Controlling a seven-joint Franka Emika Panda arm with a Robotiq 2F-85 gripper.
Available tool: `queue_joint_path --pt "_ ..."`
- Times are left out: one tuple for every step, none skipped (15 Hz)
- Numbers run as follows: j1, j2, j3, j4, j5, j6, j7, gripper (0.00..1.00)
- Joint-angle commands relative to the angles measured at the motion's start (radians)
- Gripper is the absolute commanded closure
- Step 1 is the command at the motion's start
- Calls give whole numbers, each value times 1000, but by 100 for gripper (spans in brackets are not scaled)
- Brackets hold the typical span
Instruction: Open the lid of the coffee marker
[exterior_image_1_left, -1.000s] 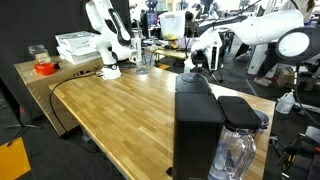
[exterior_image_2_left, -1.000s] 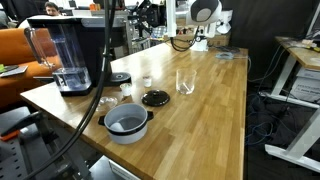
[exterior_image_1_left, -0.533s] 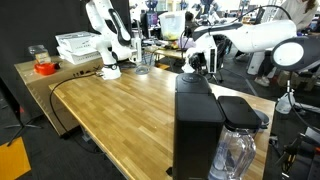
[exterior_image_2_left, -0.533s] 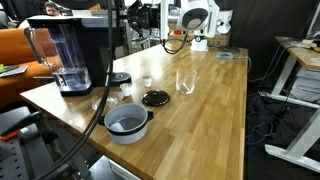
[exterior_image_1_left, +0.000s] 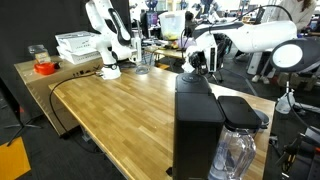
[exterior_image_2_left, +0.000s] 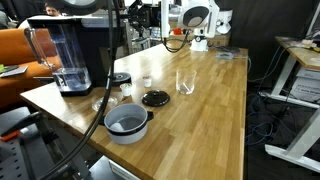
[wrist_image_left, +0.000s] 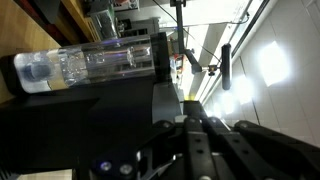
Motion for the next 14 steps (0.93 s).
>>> queue_joint_path --pt "0 2 0 2 0 -1 0 100" --pt "1 5 -2 6 -3 -2 -1 100" --pt "1 8 -5 11 -8 -4 3 100" --pt "2 11 -8 16 -12 -6 6 100" --pt "3 13 -9 19 -13 -6 11 100" --pt "3 17 -12 24 -15 -9 17 100" --pt "3 20 -13 27 -16 -10 21 100" --pt "4 24 -15 31 -17 -12 27 100" --pt "5 29 -17 34 -19 -14 34 100" --pt "5 34 -16 35 -21 -14 42 100" --pt "5 40 -16 39 -23 -15 49 100" --pt "4 46 -15 43 -25 -15 57 100" --pt "3 52 -14 46 -26 -15 68 100" --pt "3 57 -14 52 -27 -16 80 100"
